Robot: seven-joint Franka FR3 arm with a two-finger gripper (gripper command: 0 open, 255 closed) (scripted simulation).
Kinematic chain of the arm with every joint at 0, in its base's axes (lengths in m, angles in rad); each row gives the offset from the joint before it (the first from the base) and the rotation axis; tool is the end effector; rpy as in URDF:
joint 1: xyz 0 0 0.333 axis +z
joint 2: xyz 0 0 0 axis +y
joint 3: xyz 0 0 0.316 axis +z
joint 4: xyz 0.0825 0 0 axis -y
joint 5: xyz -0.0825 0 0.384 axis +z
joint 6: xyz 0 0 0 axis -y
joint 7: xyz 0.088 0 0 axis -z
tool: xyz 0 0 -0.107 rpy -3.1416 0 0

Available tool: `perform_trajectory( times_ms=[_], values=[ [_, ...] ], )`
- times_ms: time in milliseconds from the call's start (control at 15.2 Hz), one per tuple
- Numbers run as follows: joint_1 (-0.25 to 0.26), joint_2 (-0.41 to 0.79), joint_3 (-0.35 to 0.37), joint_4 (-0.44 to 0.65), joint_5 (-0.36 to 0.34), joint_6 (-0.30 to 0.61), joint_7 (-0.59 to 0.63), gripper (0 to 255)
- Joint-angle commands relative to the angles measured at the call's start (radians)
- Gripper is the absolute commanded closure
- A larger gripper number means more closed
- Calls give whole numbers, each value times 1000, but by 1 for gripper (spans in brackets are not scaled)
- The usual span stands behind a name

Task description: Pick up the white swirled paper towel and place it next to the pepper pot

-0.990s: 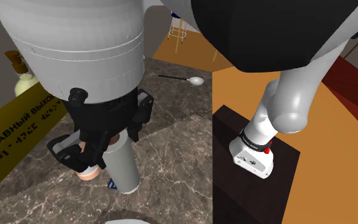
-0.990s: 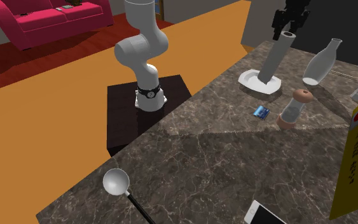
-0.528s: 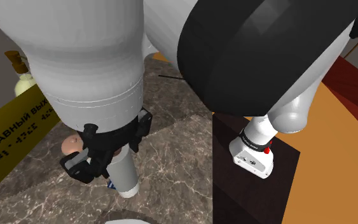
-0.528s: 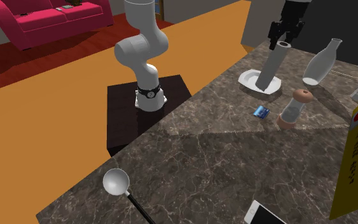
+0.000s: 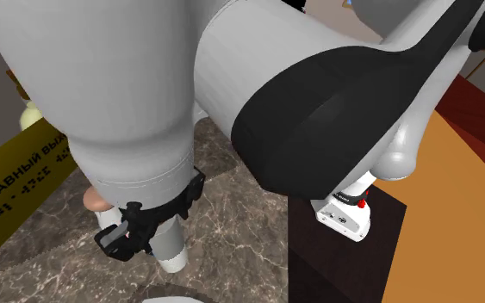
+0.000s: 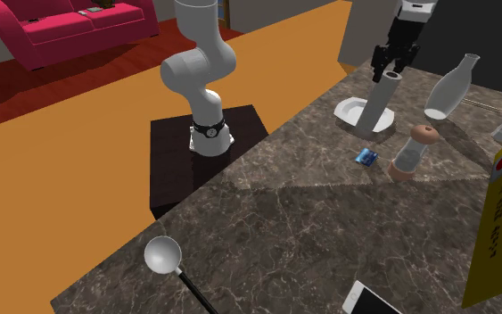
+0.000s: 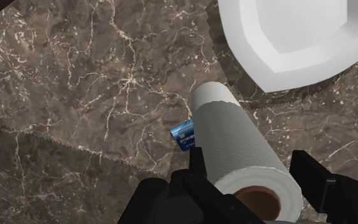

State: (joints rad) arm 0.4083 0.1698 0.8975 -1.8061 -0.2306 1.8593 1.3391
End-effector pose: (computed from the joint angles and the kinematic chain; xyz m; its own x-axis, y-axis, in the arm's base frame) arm 0.1933 0.5564 0.4742 0.9968 0.0368 0.0708 0.0319 -0.9971 0.0694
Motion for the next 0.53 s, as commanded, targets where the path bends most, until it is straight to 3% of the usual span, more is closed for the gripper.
perform_trajectory(
  times_ms=[0,462],
  values=[
    [0,7,-3,-23,-7,27,5,255],
    [9,41,-12,-85,-42,107,34,255]
  ],
)
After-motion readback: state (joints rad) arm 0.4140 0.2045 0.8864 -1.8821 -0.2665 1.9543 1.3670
